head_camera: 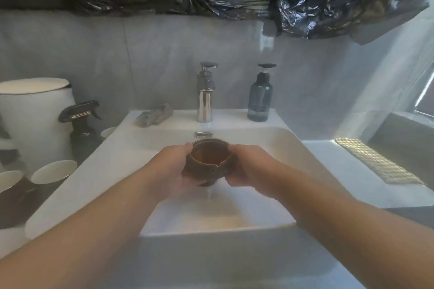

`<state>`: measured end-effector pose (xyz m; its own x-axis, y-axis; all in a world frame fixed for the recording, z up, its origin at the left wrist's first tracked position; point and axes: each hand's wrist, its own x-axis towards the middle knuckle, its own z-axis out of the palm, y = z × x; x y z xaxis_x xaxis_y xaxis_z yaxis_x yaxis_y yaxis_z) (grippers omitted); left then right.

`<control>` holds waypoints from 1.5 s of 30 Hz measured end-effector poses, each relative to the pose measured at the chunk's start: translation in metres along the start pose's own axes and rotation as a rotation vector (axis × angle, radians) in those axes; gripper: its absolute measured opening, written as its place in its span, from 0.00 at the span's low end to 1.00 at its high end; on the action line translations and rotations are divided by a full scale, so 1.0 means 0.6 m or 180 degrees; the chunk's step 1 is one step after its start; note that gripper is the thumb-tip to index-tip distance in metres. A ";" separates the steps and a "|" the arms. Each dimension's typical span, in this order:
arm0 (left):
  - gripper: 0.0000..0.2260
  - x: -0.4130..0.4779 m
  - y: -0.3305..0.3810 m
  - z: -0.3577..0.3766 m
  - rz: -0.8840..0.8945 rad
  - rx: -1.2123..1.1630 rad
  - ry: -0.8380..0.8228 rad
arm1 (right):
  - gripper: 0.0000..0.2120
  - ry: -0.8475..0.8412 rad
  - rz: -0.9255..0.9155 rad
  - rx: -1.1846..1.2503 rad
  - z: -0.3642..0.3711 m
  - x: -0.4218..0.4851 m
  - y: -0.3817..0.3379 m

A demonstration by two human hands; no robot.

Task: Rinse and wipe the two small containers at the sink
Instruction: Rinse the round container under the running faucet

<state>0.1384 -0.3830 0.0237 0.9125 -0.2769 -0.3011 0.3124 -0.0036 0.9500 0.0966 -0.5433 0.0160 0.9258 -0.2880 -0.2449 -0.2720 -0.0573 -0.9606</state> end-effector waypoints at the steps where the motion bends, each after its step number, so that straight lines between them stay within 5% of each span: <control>1: 0.14 0.000 0.001 -0.001 0.0029 -0.0049 -0.0015 | 0.09 -0.0038 -0.0038 0.0105 -0.004 -0.001 -0.001; 10: 0.09 0.001 -0.003 -0.023 0.0448 0.0176 -0.0166 | 0.18 -0.0020 -0.0368 -0.0030 -0.011 -0.011 -0.001; 30: 0.15 -0.001 0.014 -0.029 0.1283 0.0631 -0.0239 | 0.16 -0.0193 -0.1340 -0.0016 -0.020 -0.005 -0.010; 41: 0.07 -0.004 0.021 -0.025 0.1857 0.0027 -0.0389 | 0.26 -0.0615 -0.1795 0.0447 -0.028 -0.005 -0.015; 45: 0.12 -0.014 0.026 -0.024 0.2000 -0.0087 -0.0374 | 0.24 -0.0448 -0.2075 0.0329 -0.026 -0.012 -0.022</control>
<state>0.1392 -0.3666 0.0397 0.8892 -0.3219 0.3252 -0.2647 0.2178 0.9394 0.0894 -0.5551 0.0322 0.9193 -0.0976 0.3812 0.3741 -0.0835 -0.9236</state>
